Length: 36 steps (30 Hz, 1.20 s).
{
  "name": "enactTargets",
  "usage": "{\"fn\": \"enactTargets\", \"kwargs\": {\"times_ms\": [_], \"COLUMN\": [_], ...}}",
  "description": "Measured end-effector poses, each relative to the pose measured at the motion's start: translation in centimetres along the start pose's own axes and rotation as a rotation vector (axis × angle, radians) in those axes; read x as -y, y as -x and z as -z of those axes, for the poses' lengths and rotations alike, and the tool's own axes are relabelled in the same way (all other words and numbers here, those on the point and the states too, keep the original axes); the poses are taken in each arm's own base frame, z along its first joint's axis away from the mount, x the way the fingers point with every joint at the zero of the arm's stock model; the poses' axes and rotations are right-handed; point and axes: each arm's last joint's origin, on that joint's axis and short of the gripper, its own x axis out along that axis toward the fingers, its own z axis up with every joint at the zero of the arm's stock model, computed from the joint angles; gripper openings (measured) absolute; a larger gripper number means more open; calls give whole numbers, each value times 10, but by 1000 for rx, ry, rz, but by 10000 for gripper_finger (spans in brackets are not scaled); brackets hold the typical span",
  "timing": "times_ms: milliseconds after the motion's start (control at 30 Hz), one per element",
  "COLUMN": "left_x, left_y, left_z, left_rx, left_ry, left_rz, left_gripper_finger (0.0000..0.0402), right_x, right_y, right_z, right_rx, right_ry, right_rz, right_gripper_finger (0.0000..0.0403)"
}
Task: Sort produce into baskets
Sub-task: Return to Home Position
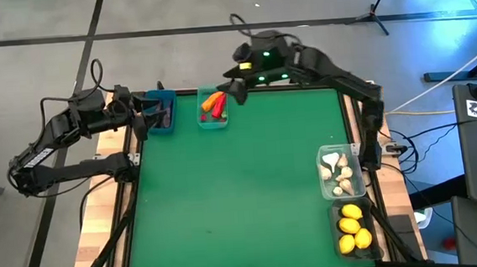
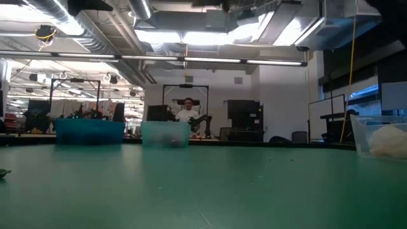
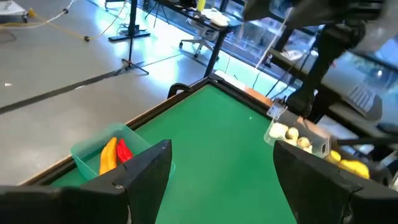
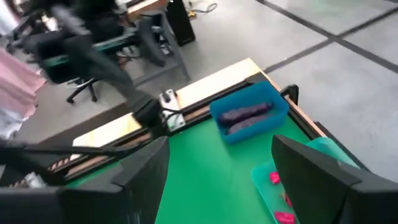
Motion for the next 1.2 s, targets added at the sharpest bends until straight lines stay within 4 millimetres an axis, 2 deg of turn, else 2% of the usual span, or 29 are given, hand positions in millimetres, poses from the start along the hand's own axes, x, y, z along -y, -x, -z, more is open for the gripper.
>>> {"fn": "enactTargets", "kwargs": {"times_ms": [200,367,500,567,667,900,1033,1200], "left_x": [0,0,0,1,6,21,22,20], "left_y": [0,0,1,1,1,17,33,63], "left_z": [0,0,0,-1,-7,-29,-32,-26], "left_rx": [-2,-2,1,12,51,271,353,429], "left_ry": [44,-41,-36,-38,-73,-141,-163,-166], "left_rz": [0,-1,1,18,130,481,529,564], "left_gripper_finger": [276,276,276,276,276,276,276,276], "right_x": [-30,-58,-67,-71,-81,-83,-80,-73], "right_y": [56,105,150,169,196,261,290,309], "right_z": [0,11,24,26,28,36,45,66], "right_rx": [-24,-75,-156,-132,-77,24,55,65], "right_ry": [96,276,252,233,300,340,353,339], "right_rz": [-47,-106,-122,-99,-126,-204,-203,-188], "right_gripper_finger": [280,280,280,280,280,280,280,280]}}
